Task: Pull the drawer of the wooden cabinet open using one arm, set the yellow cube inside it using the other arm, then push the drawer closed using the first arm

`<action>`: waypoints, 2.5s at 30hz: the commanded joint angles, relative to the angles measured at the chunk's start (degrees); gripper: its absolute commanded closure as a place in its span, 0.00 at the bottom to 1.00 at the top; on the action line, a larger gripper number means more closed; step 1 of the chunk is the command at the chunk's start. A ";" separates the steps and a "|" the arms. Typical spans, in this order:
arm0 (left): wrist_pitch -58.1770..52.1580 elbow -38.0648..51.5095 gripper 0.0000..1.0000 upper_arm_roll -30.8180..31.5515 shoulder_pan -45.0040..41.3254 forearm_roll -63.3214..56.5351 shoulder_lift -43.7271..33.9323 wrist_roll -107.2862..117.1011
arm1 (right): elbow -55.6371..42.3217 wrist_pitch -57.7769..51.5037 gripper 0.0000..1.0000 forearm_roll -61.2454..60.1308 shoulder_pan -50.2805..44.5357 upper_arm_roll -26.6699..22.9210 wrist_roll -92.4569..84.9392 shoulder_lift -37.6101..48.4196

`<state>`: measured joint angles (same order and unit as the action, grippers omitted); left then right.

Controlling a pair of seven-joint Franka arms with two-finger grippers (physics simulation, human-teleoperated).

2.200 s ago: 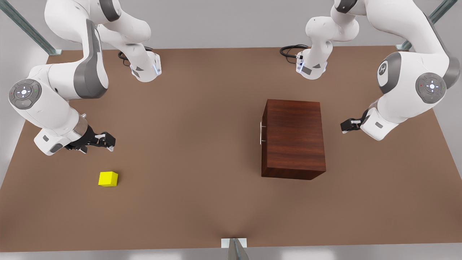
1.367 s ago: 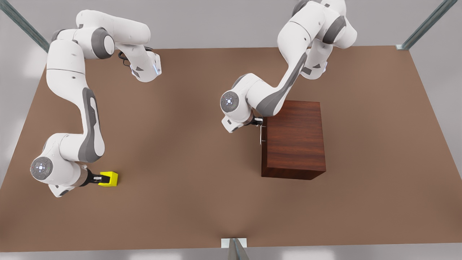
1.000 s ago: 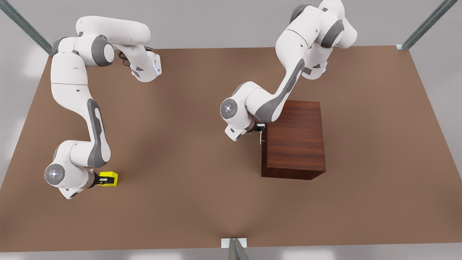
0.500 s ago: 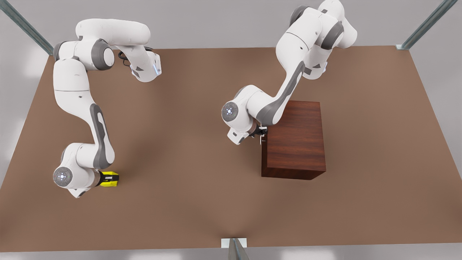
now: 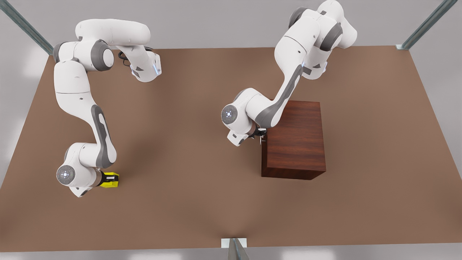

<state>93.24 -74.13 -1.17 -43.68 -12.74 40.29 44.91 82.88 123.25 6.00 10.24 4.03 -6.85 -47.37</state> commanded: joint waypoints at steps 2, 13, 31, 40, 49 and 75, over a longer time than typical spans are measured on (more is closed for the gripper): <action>1.16 0.04 0.46 0.11 0.00 0.69 0.05 1.24 | -0.35 0.23 0.40 0.77 -0.39 0.01 -0.45 0.61; 1.25 1.00 0.47 0.46 -1.85 2.28 0.23 5.02 | -0.61 -5.39 0.40 0.59 -0.66 4.84 0.17 10.63; 5.20 5.84 0.48 3.28 -4.48 2.28 3.48 10.64 | -12.13 -18.75 0.40 0.77 -12.17 10.82 19.77 12.66; 5.29 9.26 0.49 4.33 -5.98 2.28 4.27 12.66 | -14.76 -20.42 0.40 0.68 -19.11 10.82 34.62 12.48; -19.76 19.11 0.18 6.88 14.93 11.51 -6.10 -19.76 | -15.64 -22.27 0.40 0.51 -22.19 10.91 41.47 12.30; -7.10 -2.34 0.67 3.63 31.64 19.51 -22.27 17.05 | -32.34 -18.93 0.39 -2.83 -49.43 10.65 79.18 -1.84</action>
<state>85.06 -76.49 2.49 -11.08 4.92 18.00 31.99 50.57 102.63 2.86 -38.78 14.73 55.02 -48.91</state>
